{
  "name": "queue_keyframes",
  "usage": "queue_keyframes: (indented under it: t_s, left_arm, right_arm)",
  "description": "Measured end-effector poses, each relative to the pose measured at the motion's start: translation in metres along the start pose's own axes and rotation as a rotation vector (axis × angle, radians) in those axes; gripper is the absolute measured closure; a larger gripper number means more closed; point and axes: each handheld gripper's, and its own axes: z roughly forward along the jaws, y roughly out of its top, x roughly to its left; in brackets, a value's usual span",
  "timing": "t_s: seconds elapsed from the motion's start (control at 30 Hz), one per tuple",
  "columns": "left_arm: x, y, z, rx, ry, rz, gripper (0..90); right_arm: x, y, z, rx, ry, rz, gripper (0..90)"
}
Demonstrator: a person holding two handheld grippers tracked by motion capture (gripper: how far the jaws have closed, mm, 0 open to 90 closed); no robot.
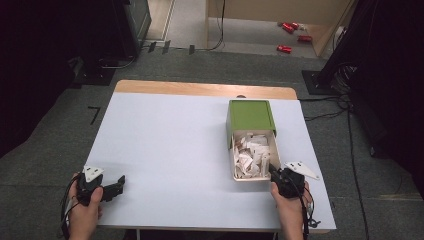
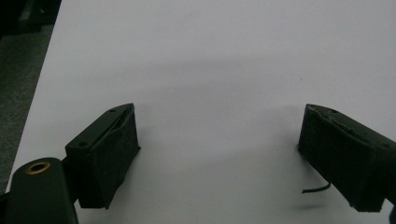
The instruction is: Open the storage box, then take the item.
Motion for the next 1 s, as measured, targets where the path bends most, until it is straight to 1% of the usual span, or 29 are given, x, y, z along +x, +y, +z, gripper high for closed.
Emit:
queue_keyframes:
  t_s: [0.03, 0.07, 0.1, 0.13, 0.17, 0.2, 0.27, 0.3, 0.33, 0.5, 0.6, 0.7, 0.73, 0.8, 0.83, 0.93, 1.0]
  left_arm:
    - [0.0, 0.0, 0.0, 0.0, 0.0, 0.0, 12.7]
    - [0.0, 0.0, 0.0, 0.0, 0.0, 0.0, 12.7]
    - [0.0, 0.0, 0.0, 0.0, 0.0, 0.0, 12.7]
    - [0.0, 0.0, 0.0, 0.0, 0.0, 0.0, 12.7]
    - [0.0, 0.0, 0.0, -0.001, 0.0, 0.0, 12.7]
    - [0.0, 0.0, 0.0, 0.0, 0.0, 0.0, 12.7]
    - [0.0, 0.0, 0.0, 0.0, 0.0, 0.0, 12.7]
    - [0.0, 0.0, 0.0, 0.0, 0.0, 0.0, 12.7]
    - [0.0, 0.0, 0.0, 0.0, 0.0, 0.0, 12.7]
    - [0.0, 0.0, 0.0, -0.001, 0.0, 0.0, 12.7]
    - [0.0, 0.0, 0.0, -0.002, 0.0, 0.0, 12.7]
    - [0.0, 0.0, 0.0, -0.002, 0.0, 0.0, 12.7]
    - [0.0, 0.0, 0.0, -0.003, 0.0, 0.0, 12.7]
    - [0.0, 0.0, 0.0, -0.002, 0.0, 0.0, 12.7]
    - [0.0, 0.0, 0.0, -0.002, 0.0, 0.0, 12.7]
    - [0.0, 0.0, 0.0, -0.002, 0.0, 0.0, 12.7]
    - [0.0, 0.0, 0.0, -0.002, 0.0, 0.0, 12.7]
  right_arm:
    - [-0.001, 0.0, 0.0, -0.001, 0.011, -0.002, 73.7]
    - [-0.001, 0.0, 0.0, -0.004, 0.042, -0.007, 66.7]
    - [-0.001, 0.0, 0.0, -0.004, 0.042, -0.007, 66.7]
    - [0.0, 0.0, 0.001, -0.004, 0.049, -0.018, 60.9]
    - [0.001, -0.001, 0.0, -0.009, 0.047, -0.037, 51.8]
    - [0.004, 0.0, -0.002, -0.028, 0.064, -0.049, 31.9]
    - [0.005, 0.002, -0.004, -0.03, 0.072, -0.053, 24.7]
    - [0.005, 0.002, -0.004, -0.03, 0.072, -0.053, 24.7]
    - [0.006, 0.003, -0.006, -0.035, 0.069, -0.05, 20.9]
    - [0.006, 0.005, -0.009, -0.038, 0.066, -0.049, 18.6]
    - [0.006, 0.009, -0.014, -0.049, 0.083, -0.053, 16.6]
    - [0.007, 0.012, -0.017, -0.056, 0.079, -0.058, 15.6]
    - [0.007, 0.015, -0.023, -0.08, 0.084, -0.052, 15.6]
    - [0.008, 0.019, -0.028, -0.096, 0.085, -0.048, 15.7]
    - [0.008, 0.019, -0.028, -0.096, 0.085, -0.048, 15.7]
    - [0.011, 0.025, -0.037, -0.124, 0.087, -0.047, 16.0]
    - [0.014, 0.029, -0.042, -0.143, 0.1, -0.051, 18.0]
